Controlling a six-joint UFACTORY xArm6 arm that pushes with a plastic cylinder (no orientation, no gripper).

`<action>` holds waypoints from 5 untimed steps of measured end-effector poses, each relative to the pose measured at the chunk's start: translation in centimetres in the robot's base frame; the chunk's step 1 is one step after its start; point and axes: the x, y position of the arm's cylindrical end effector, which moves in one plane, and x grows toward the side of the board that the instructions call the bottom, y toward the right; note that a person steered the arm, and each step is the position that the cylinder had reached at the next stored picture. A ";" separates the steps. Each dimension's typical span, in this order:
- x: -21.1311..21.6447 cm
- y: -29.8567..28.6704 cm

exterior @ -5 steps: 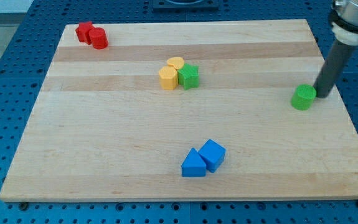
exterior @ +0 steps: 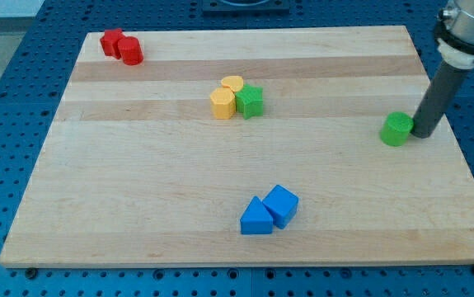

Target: Push the green circle slightly to the left

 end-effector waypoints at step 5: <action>0.9 -10.7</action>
